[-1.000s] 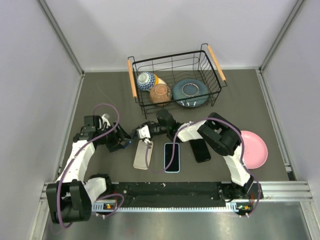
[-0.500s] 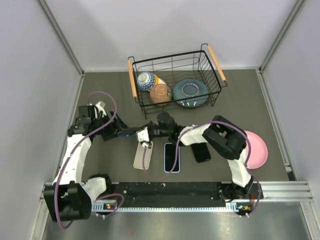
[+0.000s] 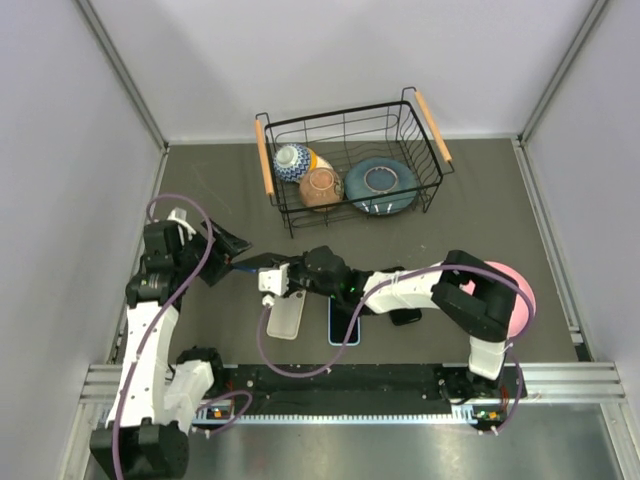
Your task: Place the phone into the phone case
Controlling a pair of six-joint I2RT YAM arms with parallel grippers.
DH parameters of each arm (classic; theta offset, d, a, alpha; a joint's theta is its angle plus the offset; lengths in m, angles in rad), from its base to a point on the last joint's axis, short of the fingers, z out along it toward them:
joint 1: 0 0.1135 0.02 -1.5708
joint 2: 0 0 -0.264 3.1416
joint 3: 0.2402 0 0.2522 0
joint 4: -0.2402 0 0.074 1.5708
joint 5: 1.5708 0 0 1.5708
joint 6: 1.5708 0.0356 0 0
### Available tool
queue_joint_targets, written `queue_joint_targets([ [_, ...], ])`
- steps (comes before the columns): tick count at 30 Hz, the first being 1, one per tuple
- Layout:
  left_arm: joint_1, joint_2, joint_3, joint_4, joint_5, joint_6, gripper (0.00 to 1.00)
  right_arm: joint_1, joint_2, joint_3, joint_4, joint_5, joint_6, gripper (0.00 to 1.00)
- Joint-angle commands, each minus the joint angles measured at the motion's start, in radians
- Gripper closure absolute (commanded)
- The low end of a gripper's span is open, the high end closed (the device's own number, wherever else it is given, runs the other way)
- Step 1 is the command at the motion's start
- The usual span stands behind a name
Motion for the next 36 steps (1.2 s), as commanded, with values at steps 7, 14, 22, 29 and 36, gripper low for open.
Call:
queue_joint_targets([
  [7, -0.004, -0.173, -0.032, -0.017, -0.078, -0.259, 0.17, 0.09, 0.004, 0.163, -0.246, 0.415, 0.228, 1.0],
  [14, -0.004, -0.162, -0.024, -0.119, -0.158, -0.271, 0.14, 0.124, -0.007, 0.151, -0.214, 0.466, 0.288, 1.0],
  [22, -0.029, -0.142, -0.033, -0.116, -0.156, -0.406, 0.21, 0.15, 0.007, 0.157, -0.166, 0.542, 0.295, 1.0],
  [29, -0.084, -0.104, -0.07, -0.108, -0.167, -0.506, 0.31, 0.17, 0.027, 0.186, -0.176, 0.562, 0.3, 1.0],
  [36, -0.139, -0.079, -0.073, -0.082, -0.201, -0.537, 0.48, 0.196, 0.067, 0.22, -0.169, 0.616, 0.299, 1.0],
])
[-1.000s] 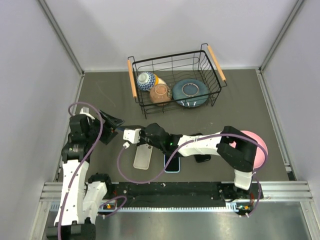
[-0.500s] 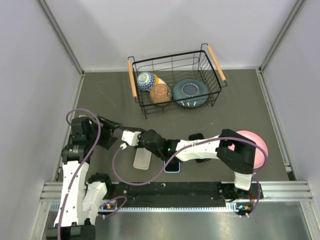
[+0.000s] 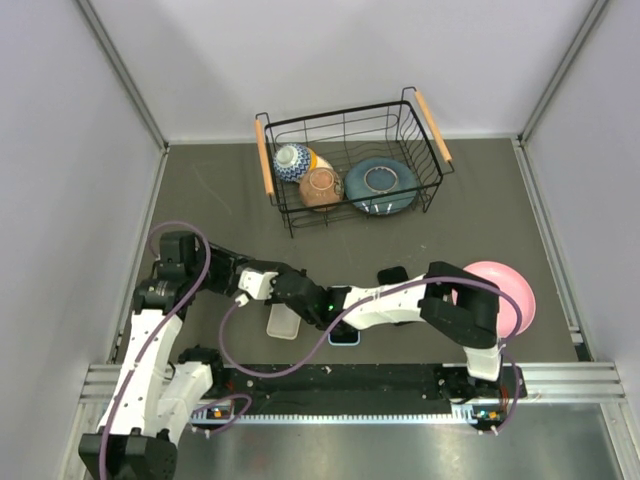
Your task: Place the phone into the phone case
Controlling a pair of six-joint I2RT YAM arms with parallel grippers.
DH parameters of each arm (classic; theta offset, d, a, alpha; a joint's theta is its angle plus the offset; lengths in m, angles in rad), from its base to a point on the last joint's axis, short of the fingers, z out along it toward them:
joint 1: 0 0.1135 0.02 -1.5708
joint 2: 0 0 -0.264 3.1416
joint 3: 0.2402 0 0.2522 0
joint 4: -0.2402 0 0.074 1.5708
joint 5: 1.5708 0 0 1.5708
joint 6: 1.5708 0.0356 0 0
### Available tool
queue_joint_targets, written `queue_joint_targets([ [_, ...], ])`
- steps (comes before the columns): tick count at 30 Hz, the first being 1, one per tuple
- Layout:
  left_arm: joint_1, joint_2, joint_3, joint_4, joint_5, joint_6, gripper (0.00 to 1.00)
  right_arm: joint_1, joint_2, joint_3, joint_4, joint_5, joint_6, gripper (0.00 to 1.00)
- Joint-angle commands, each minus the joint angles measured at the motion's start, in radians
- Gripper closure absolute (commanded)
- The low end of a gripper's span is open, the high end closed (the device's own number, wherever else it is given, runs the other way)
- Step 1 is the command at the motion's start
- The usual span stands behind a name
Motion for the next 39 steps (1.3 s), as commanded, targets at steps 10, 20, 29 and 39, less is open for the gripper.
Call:
queue_joint_targets([
  [10, -0.034, 0.04, -0.055, 0.048, -0.049, -0.03, 0.5, 0.03, -0.006, 0.052, 0.124, 0.085, 0.065, 1.0],
  [20, -0.034, 0.04, -0.066, 0.112, -0.023, 0.005, 0.84, 0.034, -0.017, 0.009, 0.156, 0.088, 0.04, 0.91],
  [29, -0.034, 0.007, -0.096, 0.157, 0.017, 0.085, 1.0, 0.046, -0.087, -0.068, 0.188, 0.078, 0.052, 0.61],
  [39, -0.034, -0.012, -0.13, 0.269, 0.138, 0.389, 1.0, 0.04, -0.458, -0.275, -0.023, -0.136, 0.23, 0.24],
])
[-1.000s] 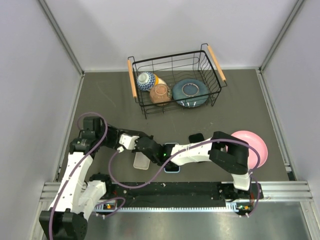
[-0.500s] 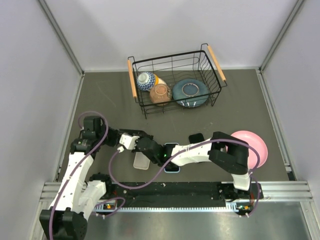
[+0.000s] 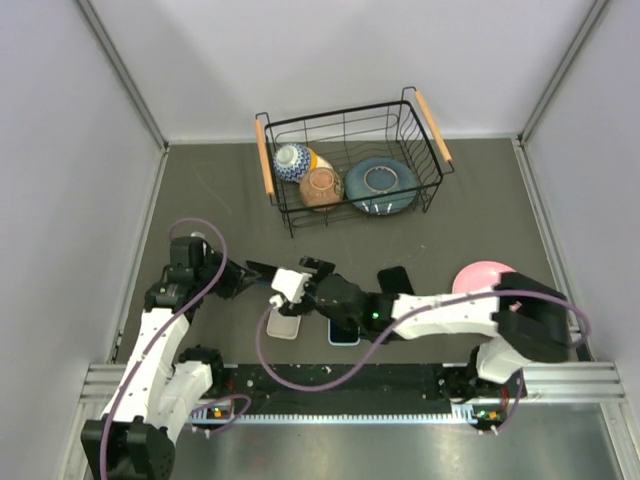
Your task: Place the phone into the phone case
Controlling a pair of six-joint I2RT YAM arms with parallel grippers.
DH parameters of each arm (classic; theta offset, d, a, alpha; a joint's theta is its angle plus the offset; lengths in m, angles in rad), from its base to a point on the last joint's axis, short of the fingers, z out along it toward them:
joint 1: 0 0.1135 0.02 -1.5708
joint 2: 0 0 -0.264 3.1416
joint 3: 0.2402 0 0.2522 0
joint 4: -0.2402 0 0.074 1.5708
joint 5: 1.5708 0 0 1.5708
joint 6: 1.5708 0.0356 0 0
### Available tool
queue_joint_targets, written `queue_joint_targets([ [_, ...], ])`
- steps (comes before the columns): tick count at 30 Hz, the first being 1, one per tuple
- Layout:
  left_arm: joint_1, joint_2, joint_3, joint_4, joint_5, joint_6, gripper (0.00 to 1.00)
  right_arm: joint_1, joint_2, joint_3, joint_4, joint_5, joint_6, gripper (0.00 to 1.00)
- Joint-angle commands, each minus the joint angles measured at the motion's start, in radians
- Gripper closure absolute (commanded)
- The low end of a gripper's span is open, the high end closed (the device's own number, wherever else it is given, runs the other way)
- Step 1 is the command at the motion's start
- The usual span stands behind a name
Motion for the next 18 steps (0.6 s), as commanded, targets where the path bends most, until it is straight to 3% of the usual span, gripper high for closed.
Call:
queue_joint_targets([
  [1, -0.002, -0.04, -0.002, 0.137, 0.123, 0.198, 1.0, 0.0, -0.208, -0.047, -0.084, -0.119, 0.17, 0.24],
  [5, -0.002, -0.033, 0.007, 0.213, 0.319, 0.322, 1.0, -0.084, -0.386, -0.116, -0.153, -0.321, 0.294, 0.24],
  [7, -0.002, -0.013, 0.016, 0.25, 0.41, 0.37, 1.0, -0.209, -0.457, -0.07, -0.295, -0.404, 0.467, 0.24],
  [10, -0.002, 0.013, 0.02, 0.317, 0.56, 0.382, 1.0, -0.43, -0.485, -0.009, -0.416, -0.734, 0.623, 0.28],
  [11, -0.004, 0.021, 0.017, 0.331, 0.623, 0.381, 1.0, -0.454, -0.505, -0.004, -0.425, -0.841, 0.625, 0.28],
  [15, -0.01, 0.048, 0.024, 0.365, 0.729, 0.405, 1.0, -0.497, -0.525, 0.016, -0.538, -0.939, 0.548, 0.28],
  [18, -0.014, 0.061, 0.021, 0.358, 0.741, 0.415, 1.0, -0.556, -0.467, 0.048, -0.597, -1.036, 0.592, 0.27],
])
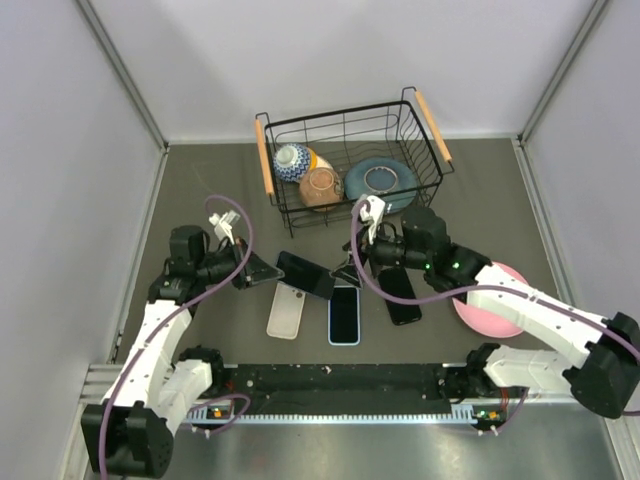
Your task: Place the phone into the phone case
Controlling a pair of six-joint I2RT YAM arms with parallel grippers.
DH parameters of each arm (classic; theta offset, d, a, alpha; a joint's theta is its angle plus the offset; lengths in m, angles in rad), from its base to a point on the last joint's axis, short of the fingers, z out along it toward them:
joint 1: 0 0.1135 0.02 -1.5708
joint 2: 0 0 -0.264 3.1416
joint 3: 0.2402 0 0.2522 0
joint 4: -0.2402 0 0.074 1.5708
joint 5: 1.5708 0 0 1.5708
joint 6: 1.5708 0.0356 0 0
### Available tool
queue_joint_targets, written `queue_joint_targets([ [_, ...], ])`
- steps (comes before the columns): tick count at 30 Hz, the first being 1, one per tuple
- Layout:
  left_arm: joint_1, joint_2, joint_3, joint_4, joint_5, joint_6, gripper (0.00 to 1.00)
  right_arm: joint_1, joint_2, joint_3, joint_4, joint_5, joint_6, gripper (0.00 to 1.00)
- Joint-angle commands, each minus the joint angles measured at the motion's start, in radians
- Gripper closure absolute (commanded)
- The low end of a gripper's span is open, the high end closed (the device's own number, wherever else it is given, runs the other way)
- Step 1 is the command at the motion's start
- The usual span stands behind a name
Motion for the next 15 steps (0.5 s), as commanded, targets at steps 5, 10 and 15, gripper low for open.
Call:
queue_joint_targets([
  [5, -0.045, 0.036, 0.008, 0.118, 0.221, 0.058, 1.0, -0.134, 0.189, 0.127, -0.124, -0.514, 0.207, 0.34],
  [10, -0.113, 0.039, -0.005, 0.144, 0.236, 0.048, 1.0, -0.134, 0.284, 0.149, -0.061, -0.623, 0.25, 0.34],
  [15, -0.127, 0.057, -0.011, 0.146, 0.253, 0.057, 1.0, -0.132, 0.329, 0.172, -0.058, -0.649, 0.235, 0.32],
])
